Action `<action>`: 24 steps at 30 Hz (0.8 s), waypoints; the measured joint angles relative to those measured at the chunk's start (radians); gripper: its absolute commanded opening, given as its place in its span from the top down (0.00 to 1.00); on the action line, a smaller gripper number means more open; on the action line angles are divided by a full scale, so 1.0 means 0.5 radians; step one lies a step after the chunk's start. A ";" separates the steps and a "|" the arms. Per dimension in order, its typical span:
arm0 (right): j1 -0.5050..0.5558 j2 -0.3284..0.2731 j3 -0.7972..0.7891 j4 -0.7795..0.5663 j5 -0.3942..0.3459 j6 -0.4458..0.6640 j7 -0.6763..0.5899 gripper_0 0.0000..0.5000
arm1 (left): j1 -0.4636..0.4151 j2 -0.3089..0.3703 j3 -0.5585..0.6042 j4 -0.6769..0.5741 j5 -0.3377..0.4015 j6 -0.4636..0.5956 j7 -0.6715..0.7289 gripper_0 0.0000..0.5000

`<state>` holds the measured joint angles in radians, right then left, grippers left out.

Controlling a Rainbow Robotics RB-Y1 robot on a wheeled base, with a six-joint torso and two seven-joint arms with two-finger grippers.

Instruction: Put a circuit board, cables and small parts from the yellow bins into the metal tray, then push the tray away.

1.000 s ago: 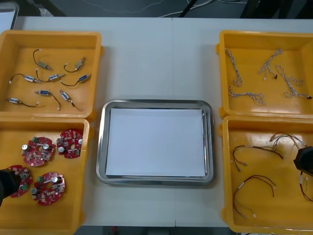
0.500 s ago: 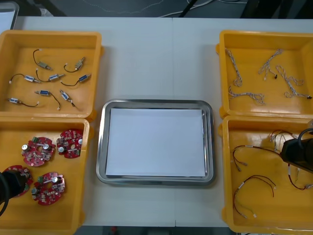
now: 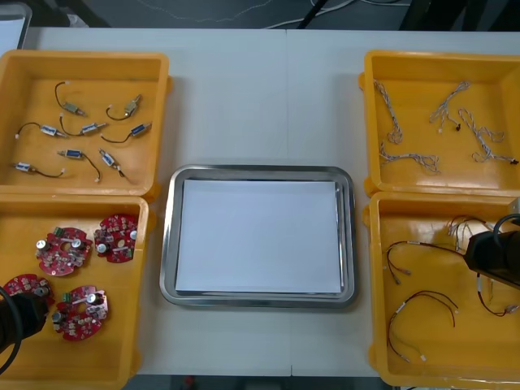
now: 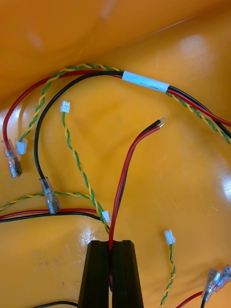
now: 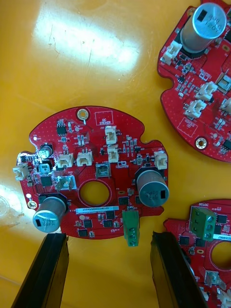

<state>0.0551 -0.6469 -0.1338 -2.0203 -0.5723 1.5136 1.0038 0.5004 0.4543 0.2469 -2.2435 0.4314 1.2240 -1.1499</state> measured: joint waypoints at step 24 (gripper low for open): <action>0.059 0.000 -0.027 -0.182 0.003 0.134 0.694 0.00 | -0.006 0.000 -0.052 0.078 -0.005 -0.012 0.000 0.00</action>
<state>0.0848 -0.6468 -0.1472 -2.1114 -0.5710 1.5804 1.3509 0.4976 0.4543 0.2211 -2.2044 0.4289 1.2181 -1.1499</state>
